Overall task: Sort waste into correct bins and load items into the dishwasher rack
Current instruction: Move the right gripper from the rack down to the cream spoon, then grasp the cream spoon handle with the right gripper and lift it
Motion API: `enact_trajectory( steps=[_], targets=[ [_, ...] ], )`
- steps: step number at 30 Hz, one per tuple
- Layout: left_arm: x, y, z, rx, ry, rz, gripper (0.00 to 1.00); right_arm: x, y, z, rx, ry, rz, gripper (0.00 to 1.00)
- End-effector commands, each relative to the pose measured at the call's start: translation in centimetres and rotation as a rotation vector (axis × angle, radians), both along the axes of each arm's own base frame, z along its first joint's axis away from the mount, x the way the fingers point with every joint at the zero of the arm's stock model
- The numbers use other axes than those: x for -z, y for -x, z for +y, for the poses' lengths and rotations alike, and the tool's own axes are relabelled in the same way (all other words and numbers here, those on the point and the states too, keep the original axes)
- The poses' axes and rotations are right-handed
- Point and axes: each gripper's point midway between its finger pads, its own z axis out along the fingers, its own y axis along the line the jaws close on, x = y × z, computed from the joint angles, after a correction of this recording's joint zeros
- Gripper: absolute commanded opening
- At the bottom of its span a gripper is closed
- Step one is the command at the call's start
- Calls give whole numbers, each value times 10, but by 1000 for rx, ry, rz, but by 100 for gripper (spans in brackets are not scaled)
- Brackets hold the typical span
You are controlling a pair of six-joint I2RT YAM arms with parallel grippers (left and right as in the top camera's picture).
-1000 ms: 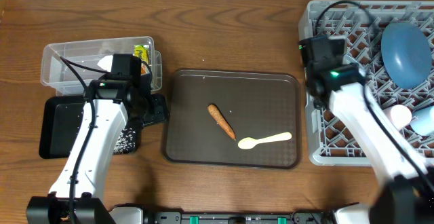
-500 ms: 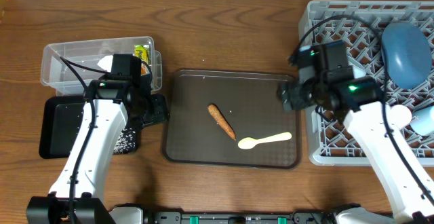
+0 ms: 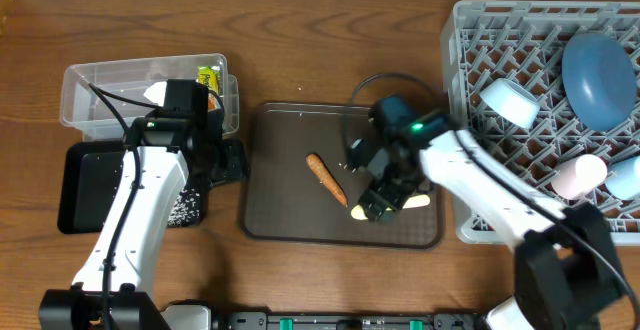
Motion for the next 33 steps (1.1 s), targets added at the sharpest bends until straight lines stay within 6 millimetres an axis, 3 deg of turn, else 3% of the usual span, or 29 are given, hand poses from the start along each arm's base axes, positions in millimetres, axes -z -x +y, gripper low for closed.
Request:
enact_trajectory(
  steps=[1,9,18,25,33],
  targets=[
    [-6,-4,2,-2,-9,-20,53,18,7,4,-102,59,4,95],
    [-6,-4,2,-1,-10,-20,53,48,8,15,-199,129,-16,94],
    [-6,-4,2,-1,-10,-20,53,57,-2,20,-180,193,-118,89],
    [-6,-4,2,-2,-10,-20,53,75,2,0,-194,277,-153,84],
    [-6,-4,2,-2,-10,-20,53,85,1,0,-112,266,-172,71]
  ],
)
